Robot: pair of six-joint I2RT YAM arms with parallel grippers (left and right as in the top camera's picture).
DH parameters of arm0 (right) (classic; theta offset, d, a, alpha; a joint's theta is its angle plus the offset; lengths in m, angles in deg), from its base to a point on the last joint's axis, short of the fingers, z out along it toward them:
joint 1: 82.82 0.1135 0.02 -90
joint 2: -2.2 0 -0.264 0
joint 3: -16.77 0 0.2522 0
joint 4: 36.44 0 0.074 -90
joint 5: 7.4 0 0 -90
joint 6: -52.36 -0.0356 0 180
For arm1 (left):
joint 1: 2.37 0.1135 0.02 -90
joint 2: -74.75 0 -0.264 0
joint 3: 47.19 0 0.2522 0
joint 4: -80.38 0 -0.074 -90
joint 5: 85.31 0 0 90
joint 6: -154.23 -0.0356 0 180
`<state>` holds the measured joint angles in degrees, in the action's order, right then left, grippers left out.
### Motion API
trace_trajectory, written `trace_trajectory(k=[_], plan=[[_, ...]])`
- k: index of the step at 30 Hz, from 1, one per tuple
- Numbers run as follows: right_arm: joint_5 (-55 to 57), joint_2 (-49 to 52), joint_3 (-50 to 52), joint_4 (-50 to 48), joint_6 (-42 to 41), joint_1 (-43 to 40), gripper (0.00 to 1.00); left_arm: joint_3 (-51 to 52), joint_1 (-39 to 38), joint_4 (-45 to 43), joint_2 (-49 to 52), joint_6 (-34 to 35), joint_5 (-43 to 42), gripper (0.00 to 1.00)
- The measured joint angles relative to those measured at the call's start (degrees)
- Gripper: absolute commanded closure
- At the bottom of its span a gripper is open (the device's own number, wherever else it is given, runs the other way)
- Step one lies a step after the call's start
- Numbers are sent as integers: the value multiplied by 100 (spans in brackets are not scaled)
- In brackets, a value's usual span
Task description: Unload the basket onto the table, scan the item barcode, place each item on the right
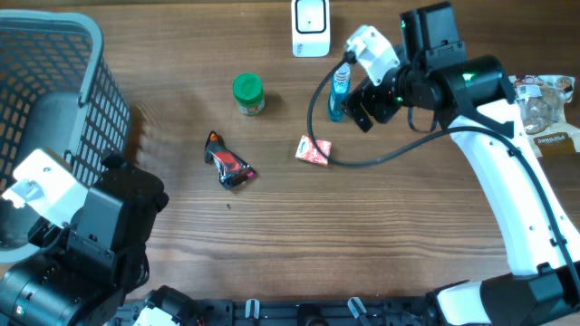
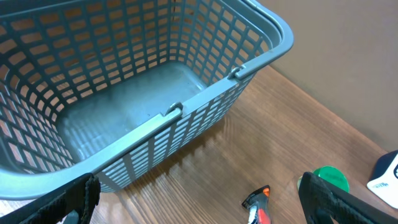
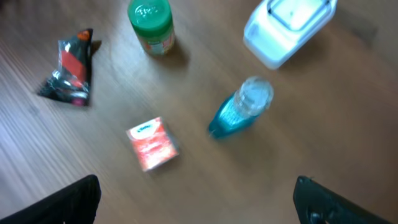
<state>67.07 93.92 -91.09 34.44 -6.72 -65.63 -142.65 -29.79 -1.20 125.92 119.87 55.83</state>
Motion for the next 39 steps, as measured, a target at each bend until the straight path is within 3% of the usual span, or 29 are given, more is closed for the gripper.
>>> trace_trajectory(k=[3,8,14,18,20,22,26,29,31,33,39], plan=[[-138,205,-2,-492,1478,0,1,0,0,2,0,0,0,0],[-72,1189,-2,-566,2870,0,0,0,0,2,0,0,-2,0],[-55,1290,-2,-162,3869,0,1,0,0,0,0,2,0,0],[-52,1613,-2,-310,4118,0,3,0,0,2,17,0,-79,0],[-48,1869,-2,-1069,3963,0,4,0,0,15,94,0,-129,0],[66,1888,-2,-1228,3816,0,9,0,0,20,184,0,-136,0],[577,1891,-2,-1237,3180,-114,3,0,0,66,417,0,-153,0],[-452,1891,-2,-1113,2813,-258,0,0,0,109,564,2,-151,0],[-1174,1939,-4,-1733,2413,-271,0,0,0,118,605,0,-146,0],[-1401,2177,-35,-2503,1768,-234,1,0,0,131,595,0,-131,0],[-1580,2990,-33,-2962,1088,-190,0,0,0,216,592,0,-24,0]])
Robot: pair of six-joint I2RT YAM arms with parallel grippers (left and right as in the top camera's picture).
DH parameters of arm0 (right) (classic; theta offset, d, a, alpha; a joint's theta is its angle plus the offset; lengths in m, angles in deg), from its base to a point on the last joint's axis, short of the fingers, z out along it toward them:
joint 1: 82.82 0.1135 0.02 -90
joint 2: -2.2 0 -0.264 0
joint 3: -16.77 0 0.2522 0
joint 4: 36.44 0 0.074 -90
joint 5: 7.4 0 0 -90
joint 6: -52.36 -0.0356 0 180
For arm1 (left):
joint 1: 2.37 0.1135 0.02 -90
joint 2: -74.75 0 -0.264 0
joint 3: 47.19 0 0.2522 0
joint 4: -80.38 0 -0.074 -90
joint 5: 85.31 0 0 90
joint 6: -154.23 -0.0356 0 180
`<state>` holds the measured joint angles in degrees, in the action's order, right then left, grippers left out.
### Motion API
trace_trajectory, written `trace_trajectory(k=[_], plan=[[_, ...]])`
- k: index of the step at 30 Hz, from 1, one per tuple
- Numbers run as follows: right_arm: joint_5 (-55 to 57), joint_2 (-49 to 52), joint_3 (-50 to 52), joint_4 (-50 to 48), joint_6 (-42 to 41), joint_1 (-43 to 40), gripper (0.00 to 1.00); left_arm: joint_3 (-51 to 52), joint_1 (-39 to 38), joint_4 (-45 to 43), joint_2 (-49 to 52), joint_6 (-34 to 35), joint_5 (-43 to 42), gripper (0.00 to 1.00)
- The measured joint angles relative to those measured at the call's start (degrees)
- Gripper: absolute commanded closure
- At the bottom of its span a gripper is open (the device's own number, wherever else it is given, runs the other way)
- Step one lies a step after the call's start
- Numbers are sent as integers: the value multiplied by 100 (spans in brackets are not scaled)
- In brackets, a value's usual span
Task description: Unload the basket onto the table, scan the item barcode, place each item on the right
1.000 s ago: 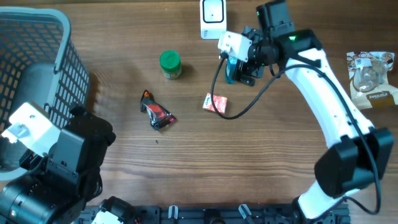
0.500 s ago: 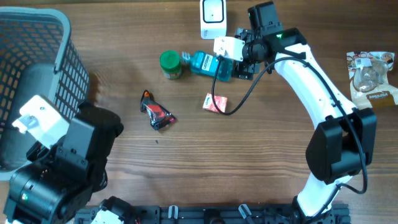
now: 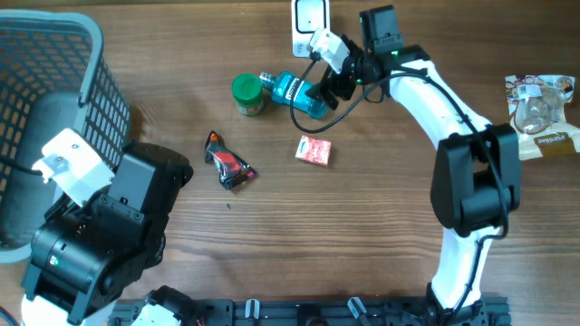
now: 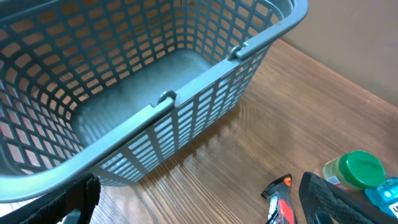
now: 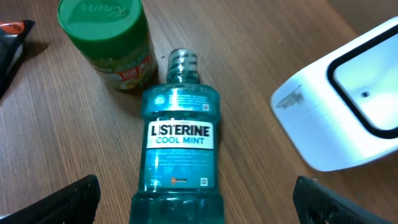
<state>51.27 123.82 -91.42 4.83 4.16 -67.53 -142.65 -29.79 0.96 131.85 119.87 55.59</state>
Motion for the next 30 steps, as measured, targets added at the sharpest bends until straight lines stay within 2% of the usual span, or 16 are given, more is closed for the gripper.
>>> trace_trajectory(k=[9,18,23,30], plan=[[-317,850,0,-286,-175,363,0,0,0,20,0,0,28,0],[-162,903,2,-243,-186,214,0,0,0,20,0,0,28,0],[-114,988,26,208,44,219,0,0,0,22,0,0,31,0],[439,1117,-70,70,442,374,0,0,0,22,0,0,46,0]])
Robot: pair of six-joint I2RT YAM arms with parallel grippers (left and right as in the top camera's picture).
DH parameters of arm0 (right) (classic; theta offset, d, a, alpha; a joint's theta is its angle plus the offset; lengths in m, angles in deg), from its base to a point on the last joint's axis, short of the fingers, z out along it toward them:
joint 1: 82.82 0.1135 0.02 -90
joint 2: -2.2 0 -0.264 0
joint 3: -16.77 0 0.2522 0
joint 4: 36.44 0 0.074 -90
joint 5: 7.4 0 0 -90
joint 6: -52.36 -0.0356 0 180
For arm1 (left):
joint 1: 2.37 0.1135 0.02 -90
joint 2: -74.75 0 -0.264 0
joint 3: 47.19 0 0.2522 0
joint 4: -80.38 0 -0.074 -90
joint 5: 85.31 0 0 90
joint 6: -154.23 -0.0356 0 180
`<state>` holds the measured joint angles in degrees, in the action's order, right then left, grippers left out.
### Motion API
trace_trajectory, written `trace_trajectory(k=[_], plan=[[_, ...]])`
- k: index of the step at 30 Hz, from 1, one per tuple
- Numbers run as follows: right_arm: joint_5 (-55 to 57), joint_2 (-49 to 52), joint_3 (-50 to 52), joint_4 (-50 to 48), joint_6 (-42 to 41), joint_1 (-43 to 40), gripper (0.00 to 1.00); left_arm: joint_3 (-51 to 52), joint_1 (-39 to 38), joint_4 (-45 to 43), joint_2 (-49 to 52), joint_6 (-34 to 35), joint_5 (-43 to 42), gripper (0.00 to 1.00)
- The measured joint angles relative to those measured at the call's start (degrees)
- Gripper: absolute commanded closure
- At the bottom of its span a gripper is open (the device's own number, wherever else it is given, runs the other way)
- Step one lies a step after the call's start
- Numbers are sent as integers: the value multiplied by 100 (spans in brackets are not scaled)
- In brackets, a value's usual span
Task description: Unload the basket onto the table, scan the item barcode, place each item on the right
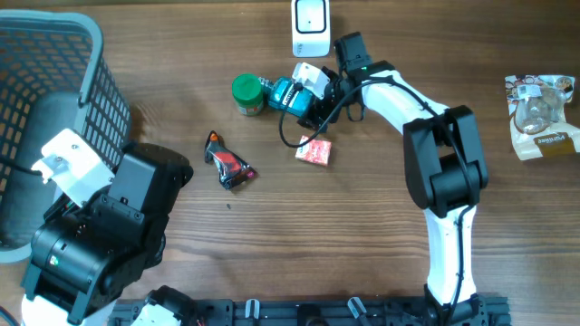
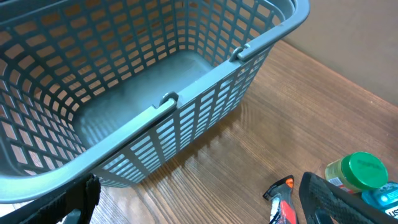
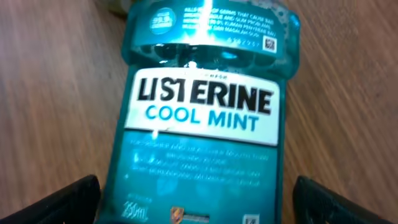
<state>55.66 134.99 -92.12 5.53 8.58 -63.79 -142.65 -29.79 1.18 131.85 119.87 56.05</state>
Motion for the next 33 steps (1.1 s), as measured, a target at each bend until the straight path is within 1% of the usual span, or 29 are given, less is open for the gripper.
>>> trace_trajectory(k=[2,4,5,6,7,8,10,11,13,16,24,29,33], plan=[[155,37,-66,-33,33,61,5,0,0,0,0,0,26,0],[227,37,-83,4,13,94,18,0,0,0,0,0,31,0],[271,37,-94,26,0,109,26,0,0,-2,0,0,50,0],[286,37,-103,42,-4,120,32,0,0,-2,0,0,68,0],[308,37,-105,44,-9,125,41,0,0,-2,0,0,70,0],[330,37,-127,44,-28,125,42,0,0,-2,0,0,70,0],[345,37,-131,50,-55,125,53,0,0,0,0,0,70,0],[348,37,-131,50,-72,125,54,0,0,-2,0,0,72,0],[356,37,-131,50,-118,125,61,0,0,-2,0,0,72,0],[365,37,-131,46,-190,125,63,0,0,-2,0,0,74,0],[669,-39,-131,44,-503,131,64,0,0,-2,0,0,109,0],[1163,-289,-24,120,-584,122,63,0,0,-2,0,0,109,0],[1287,-608,24,33,-758,118,65,0,0,0,0,0,109,0]])
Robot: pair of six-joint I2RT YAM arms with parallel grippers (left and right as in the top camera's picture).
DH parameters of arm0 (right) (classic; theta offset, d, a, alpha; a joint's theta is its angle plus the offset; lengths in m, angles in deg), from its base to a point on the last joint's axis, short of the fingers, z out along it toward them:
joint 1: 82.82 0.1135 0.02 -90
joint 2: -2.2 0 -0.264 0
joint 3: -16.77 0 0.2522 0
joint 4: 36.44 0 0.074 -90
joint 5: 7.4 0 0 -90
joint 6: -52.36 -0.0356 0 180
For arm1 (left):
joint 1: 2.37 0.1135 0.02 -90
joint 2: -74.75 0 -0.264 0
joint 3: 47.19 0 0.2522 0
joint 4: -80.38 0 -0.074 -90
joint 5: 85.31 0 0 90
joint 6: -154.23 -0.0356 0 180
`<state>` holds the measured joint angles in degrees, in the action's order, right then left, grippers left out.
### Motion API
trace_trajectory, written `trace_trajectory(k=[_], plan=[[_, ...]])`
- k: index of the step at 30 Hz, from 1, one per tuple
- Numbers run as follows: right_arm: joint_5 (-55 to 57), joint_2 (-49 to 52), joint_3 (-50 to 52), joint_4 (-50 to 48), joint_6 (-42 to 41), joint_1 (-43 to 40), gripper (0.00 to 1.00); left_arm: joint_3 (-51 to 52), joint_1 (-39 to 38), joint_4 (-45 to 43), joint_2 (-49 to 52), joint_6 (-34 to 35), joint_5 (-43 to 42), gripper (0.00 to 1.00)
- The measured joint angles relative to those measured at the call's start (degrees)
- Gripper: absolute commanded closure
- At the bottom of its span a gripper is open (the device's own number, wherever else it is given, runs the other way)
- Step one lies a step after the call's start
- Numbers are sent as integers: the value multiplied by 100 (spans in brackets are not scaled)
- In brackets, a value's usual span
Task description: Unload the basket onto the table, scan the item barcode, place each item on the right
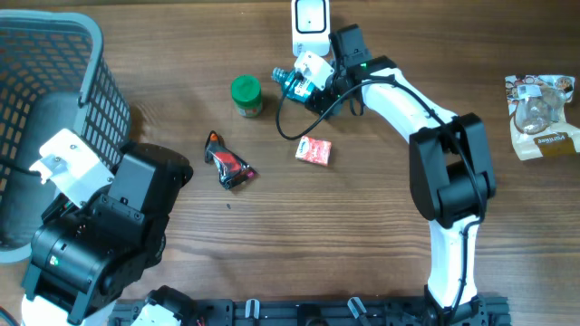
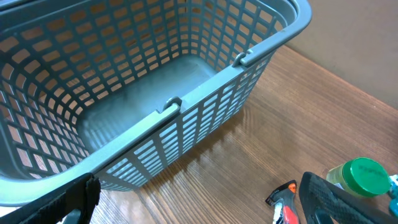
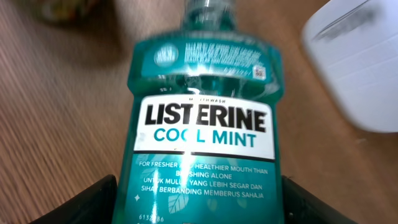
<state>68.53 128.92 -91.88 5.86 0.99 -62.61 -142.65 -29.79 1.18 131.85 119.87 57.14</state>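
A teal Listerine Cool Mint bottle fills the right wrist view, label up, cap pointing away. My right gripper is shut on its lower body, one black finger pressed to each side. In the overhead view the bottle sits in that gripper, just below the white scanner. The barcode is not visible. My left gripper stands open and holds nothing, beside the basket at the near left.
A grey mesh basket takes up the far left corner. A green-lidded jar, a black and red packet and a small red packet lie mid-table. A snack bag lies at the right edge.
My right gripper was open just over the bottle lying against the green-lidded jar. Now it is shut on the bottle, which sits apart from the jar and nearer the scanner.
The bottle first stood upright right of the jar with my right gripper open above it. Then it lay on its side beside the jar. My gripper came close over the label, and now grips it near the scanner. The left arm shifted slightly early, then stayed.
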Motion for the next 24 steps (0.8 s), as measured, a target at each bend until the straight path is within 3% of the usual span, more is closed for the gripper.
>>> trace_trajectory(k=[8,21,24], plan=[[-175,-138,0,-354,-393,0,66,0,0,20,0,0,0,0],[-208,-201,197,769,-409,-15,67,0,0,105,0,0,2,0],[-63,-203,374,787,-409,-15,36,0,0,131,0,0,2,0]])
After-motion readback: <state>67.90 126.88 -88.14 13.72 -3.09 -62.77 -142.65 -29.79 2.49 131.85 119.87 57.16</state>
